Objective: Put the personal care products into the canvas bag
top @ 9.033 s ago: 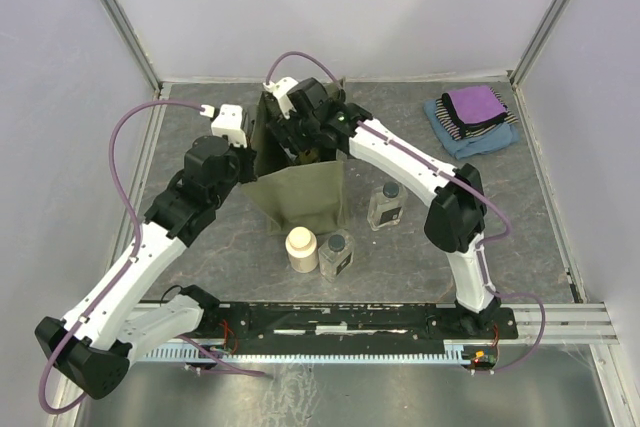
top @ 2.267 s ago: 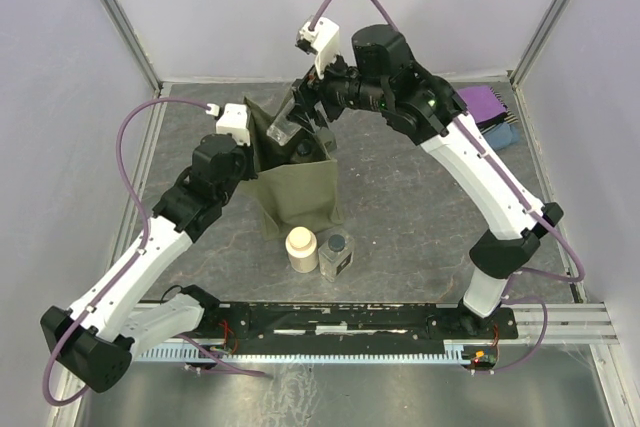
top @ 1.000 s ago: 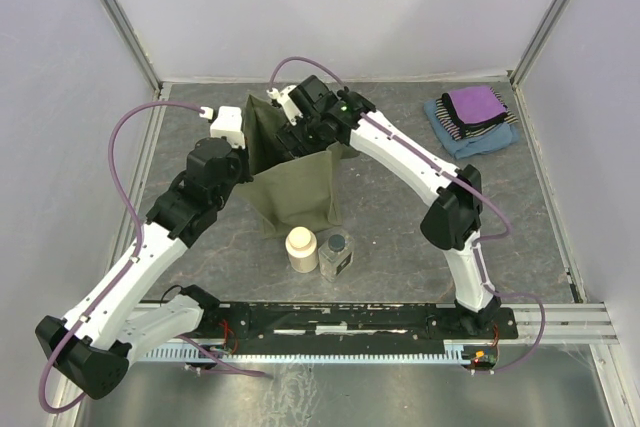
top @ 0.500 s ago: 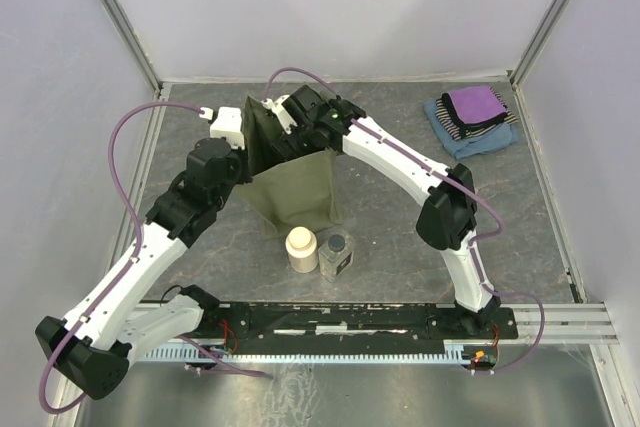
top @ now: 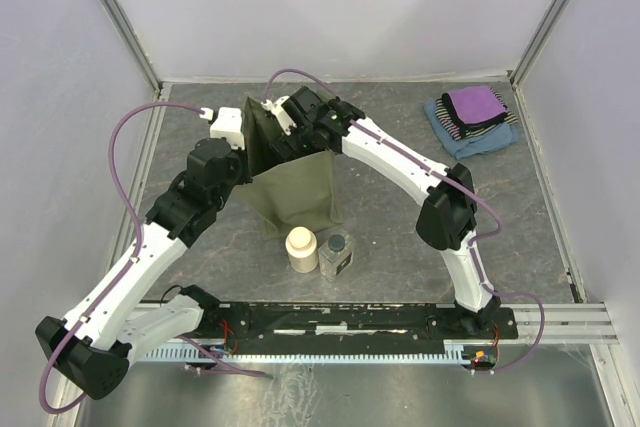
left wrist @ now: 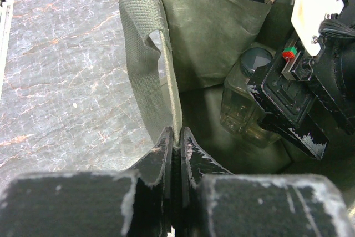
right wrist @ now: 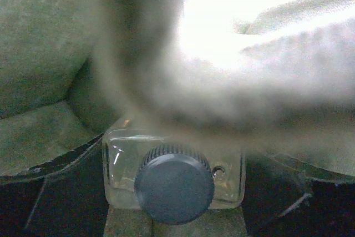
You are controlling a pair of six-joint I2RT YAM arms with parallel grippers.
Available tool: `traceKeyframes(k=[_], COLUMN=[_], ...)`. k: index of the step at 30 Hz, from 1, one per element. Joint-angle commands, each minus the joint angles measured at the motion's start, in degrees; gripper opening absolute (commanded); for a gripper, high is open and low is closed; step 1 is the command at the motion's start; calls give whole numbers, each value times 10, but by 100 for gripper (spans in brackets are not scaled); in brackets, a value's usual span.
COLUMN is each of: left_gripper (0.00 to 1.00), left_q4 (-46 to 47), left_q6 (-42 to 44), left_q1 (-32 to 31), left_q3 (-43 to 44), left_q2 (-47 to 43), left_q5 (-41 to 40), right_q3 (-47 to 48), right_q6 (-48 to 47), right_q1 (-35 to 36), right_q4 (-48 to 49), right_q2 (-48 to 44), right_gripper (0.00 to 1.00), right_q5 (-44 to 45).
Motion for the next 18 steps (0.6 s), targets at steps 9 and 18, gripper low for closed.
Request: traceKeyframes(k=[9,18], left_gripper=[10,10], left_q4=[43,52], left_q6=[10,16], left_q1=[0,0], left_q3=[16,17], left_q2=[-9,3], left_q5=[-1,4], right_q3=[99,123], right_q6=[-18,-17], right_q1=[-3,-3], right_q4=[-12,17], right_q2=[-28,-124], right_gripper=[100,100], right_q5=[55,79])
